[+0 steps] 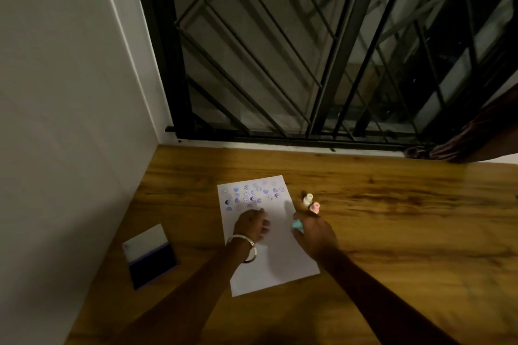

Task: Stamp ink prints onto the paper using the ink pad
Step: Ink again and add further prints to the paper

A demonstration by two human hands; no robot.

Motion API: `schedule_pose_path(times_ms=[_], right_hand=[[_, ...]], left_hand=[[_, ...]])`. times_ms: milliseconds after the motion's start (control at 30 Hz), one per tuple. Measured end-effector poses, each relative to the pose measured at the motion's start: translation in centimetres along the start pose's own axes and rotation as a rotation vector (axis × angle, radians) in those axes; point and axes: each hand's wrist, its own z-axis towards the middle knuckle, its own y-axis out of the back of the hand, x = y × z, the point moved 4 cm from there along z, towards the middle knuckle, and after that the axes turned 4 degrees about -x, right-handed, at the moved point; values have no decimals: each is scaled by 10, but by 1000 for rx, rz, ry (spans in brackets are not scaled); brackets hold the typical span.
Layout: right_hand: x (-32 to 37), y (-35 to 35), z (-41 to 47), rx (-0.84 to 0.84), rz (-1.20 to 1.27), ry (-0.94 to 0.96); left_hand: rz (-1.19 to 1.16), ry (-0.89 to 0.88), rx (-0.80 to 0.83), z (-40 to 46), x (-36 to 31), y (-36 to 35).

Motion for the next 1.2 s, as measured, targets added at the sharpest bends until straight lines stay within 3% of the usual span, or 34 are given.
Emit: schedule_pose_path(times_ms=[200,567,700,867,1033,1133,1200], right_hand=[[-43,4,13,18,-72,-211],[-62,-1,27,-59,11,-323],[-68,4,39,-165,13,-231],[-54,-1,60,-120,-232,-56],[-49,-19,60,-47,-182,106],[-63,-27,59,-24,-7,-84],[-71,-23,60,-115,107,-219]], left_hand=[[-15,-205,-183,7,-4,30],[165,-418,-236,5,-16,39],[224,-454,-284,5,-23,43],[386,-544,-347,1,-27,48],[387,-541,-330,5,-20,50],[367,-511,-320,11,-17,51],[359,-492,-324,14,-16,52]])
